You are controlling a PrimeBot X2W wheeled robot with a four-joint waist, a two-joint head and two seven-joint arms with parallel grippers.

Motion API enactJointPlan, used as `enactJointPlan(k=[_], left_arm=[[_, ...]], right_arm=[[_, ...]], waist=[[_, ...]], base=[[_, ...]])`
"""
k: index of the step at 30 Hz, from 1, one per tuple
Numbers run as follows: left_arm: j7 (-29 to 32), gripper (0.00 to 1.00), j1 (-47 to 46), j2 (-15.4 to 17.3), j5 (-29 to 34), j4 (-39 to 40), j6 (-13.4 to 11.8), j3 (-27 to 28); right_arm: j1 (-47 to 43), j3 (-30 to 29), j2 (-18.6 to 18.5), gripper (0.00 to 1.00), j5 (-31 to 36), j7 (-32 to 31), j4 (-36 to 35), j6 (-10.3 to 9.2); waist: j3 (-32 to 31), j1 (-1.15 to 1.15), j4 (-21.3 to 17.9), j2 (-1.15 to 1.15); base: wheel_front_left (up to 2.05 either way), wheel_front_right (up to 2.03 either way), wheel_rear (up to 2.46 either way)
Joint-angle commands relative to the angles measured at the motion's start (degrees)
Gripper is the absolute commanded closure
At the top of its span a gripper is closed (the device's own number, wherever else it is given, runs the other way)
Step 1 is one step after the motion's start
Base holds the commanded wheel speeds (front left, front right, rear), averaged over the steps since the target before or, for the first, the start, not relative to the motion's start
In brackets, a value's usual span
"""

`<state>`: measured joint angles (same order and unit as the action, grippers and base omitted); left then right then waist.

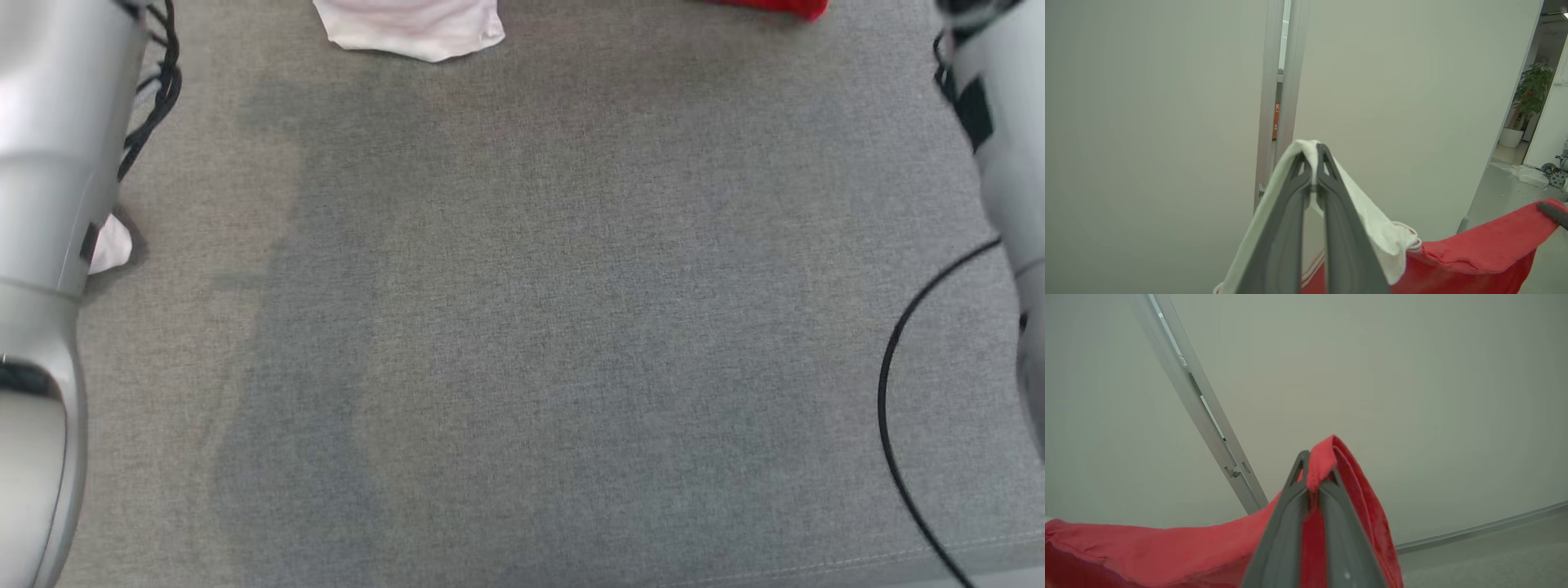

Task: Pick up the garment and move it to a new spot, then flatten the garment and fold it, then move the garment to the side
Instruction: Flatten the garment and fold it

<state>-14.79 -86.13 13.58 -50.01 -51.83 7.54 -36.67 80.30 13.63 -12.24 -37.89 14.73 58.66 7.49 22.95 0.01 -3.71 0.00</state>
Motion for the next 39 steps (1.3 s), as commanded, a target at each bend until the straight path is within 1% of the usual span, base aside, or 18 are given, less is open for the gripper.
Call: enactJointPlan(k=[1,6,9,10,12,14,17,19,22,24,27,29,34,39], left_arm=[[-0.39,1.00,4.42,1.14,0.85,2.94,-0.33,2.12],[-0.34,1.00,21.14,1.91,5.12,15.31,-2.71,8.53],[-0.33,1.00,33.19,1.36,6.87,22.79,-4.76,12.12],[-0.32,1.00,36.91,0.86,6.85,24.54,-5.16,12.48],[-0.33,1.00,43.89,0.08,7.27,28.84,-6.10,14.36],[-0.34,1.00,50.88,-0.73,8.68,32.12,-6.74,14.26],[-0.34,1.00,61.26,-2.10,9.38,36.98,-8.61,16.33],[-0.34,1.00,67.24,-2.91,10.00,39.47,-9.23,16.98],[-0.34,1.00,74.76,-3.56,9.90,41.82,-9.50,18.32],[-0.35,1.00,79.45,-4.25,9.88,43.07,-9.63,19.01],[-0.35,1.00,85.51,-4.70,10.49,43.87,-9.16,17.84],[-0.35,1.00,88.98,-5.33,10.74,44.45,-9.37,17.02],[-0.35,1.00,95.15,-6.20,10.96,44.99,-9.66,15.40],[-0.19,1.00,97.72,-5.75,11.50,45.52,-9.29,14.49]], right_arm=[[-4.86,1.05,-0.51,1.00,-2.36,0.39,-2.61,-0.01],[-19.79,3.89,-2.68,1.00,-9.10,0.43,-12.23,-0.01],[-29.01,4.73,-3.73,1.00,-12.49,0.47,-18.11,-0.01],[-31.67,4.71,-4.12,1.00,-13.41,0.47,-19.65,-0.01],[-37.29,4.00,-4.94,1.00,-14.85,0.49,-23.02,-0.01],[-43.55,2.05,-4.98,1.00,-16.88,0.48,-26.24,-0.01],[-53.08,0.43,-4.86,1.00,-17.60,0.49,-30.45,-0.01],[-58.62,-0.49,-4.55,1.00,-17.65,0.48,-32.20,-0.01],[-65.95,-2.33,-4.13,1.00,-17.29,0.49,-33.81,-0.01],[-70.04,-3.44,-4.35,1.00,-15.41,0.49,-35.00,-0.01],[-75.61,-5.78,-3.61,1.00,-14.54,0.49,-36.63,-0.01],[-78.64,-6.81,-3.67,1.00,-13.13,-0.02,-37.86,-0.01],[-85.30,-9.91,-2.90,1.00,-9.49,-2.44,-40.66,-0.01],[-90.51,-14.93,-1.33,1.00,-6.42,-5.38,-42.85,-0.02]], waist=[[-1.56,-0.01,0.28,0.00],[-5.16,-0.01,0.51,0.00],[-6.96,-0.01,0.65,0.00],[-7.50,-0.01,0.76,0.00],[-8.67,-0.01,0.97,0.00],[-10.01,-0.01,1.49,0.00],[-11.61,-0.01,1.54,0.00],[-12.53,-0.01,1.59,0.00],[-14.16,-0.01,2.13,0.00],[-15.11,-0.01,2.33,0.00],[-16.25,-0.01,2.70,0.00],[-16.92,-0.01,2.86,0.00],[-18.36,-0.01,3.57,0.00],[-19.31,-0.01,4.31,0.00]], base=[[0.00,0.00,0.00],[0.00,0.00,0.00],[0.00,0.00,0.00],[0.00,0.00,0.00],[0.00,0.00,0.00],[0.00,0.00,0.00],[0.00,0.00,0.00],[0.00,0.00,0.00],[0.00,0.00,0.00],[0.00,0.00,0.00],[0.00,0.00,0.00],[0.00,0.00,0.00],[0.00,0.00,0.00],[0.00,0.00,0.00]])
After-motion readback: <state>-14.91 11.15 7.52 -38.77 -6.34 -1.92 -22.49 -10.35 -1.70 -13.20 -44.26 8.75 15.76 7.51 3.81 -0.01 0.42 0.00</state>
